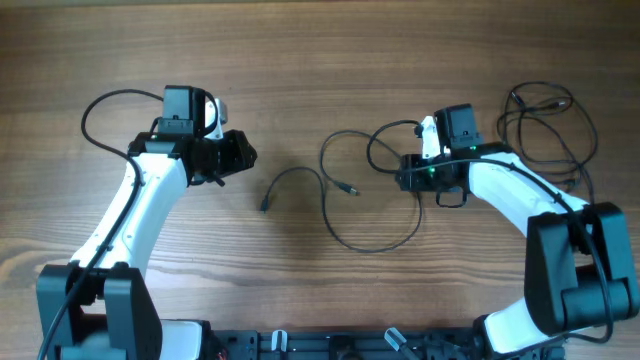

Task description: Untangle cables

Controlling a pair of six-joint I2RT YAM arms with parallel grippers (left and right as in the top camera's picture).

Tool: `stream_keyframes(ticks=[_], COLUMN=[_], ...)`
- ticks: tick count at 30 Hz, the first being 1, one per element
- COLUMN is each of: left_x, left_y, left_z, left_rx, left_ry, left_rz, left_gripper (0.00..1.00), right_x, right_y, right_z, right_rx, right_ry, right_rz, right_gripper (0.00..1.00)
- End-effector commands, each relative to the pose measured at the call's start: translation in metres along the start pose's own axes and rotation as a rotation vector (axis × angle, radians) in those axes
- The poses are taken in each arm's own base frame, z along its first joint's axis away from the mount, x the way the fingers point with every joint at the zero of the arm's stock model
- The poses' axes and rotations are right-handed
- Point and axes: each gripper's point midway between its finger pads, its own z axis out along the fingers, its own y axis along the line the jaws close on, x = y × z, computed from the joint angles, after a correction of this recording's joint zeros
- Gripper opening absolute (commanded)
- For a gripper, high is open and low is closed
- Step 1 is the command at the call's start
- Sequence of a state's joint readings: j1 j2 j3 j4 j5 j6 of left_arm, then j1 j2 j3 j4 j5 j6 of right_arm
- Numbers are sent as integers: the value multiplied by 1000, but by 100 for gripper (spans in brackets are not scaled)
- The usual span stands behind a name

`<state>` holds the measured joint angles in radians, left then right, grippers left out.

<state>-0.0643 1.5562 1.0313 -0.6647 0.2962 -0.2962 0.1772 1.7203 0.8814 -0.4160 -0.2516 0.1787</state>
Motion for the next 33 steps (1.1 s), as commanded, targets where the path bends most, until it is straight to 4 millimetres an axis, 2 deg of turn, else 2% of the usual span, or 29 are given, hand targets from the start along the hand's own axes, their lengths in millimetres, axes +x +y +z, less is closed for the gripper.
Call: stream_keyframes(ticks=[1, 6, 9, 10, 12, 14, 17, 21, 26, 28, 30, 31, 33], left_x=[-3, -3, -3, -3, -3, -3, -2, -3, 3, 3, 3, 3, 4], left_y=[0, 0, 0, 0, 0, 0, 1, 4, 6, 7, 7, 7, 7], left_z=[-5, -6, -6, -6, -6, -6, -6, -6, -6, -6, -6, -6, -6], left_rx=[-1, -1, -1, -1, -1, -2, -3, -25, -33, -34, -34, -34, -35], left_ry=[-18, -18, -19, -19, -19, -18, -16, -20, 1, 4, 4, 4, 7], left_rz=[-6, -6, -6, -6, -6, -6, -7, -8, -14, -15, -15, -16, -17], left_gripper=[52, 51, 51, 51, 51, 49, 49, 49, 49, 49, 49, 48, 48], right_x=[10, 27, 40, 41, 41, 39, 35, 16, -65, -111, -138, -155, -175], right_y=[-5, -10, -13, -13, -13, -13, -14, -13, -30, -45, -58, -69, -88], right_z=[8, 14, 17, 17, 17, 17, 16, 3, -77, -139, -185, -218, -270], right_rx=[18, 23, 29, 30, 30, 29, 36, 49, 159, 244, 306, 351, 421], right_ry=[16, 48, 76, 81, 80, 75, 63, 37, -128, -259, -367, -445, -568], right_rz=[9, 17, 25, 25, 26, 29, 50, 48, 80, 83, 111, 136, 184], right_gripper=[49, 42, 32, 26, 13, 7, 4, 4, 4, 4, 4, 4, 4])
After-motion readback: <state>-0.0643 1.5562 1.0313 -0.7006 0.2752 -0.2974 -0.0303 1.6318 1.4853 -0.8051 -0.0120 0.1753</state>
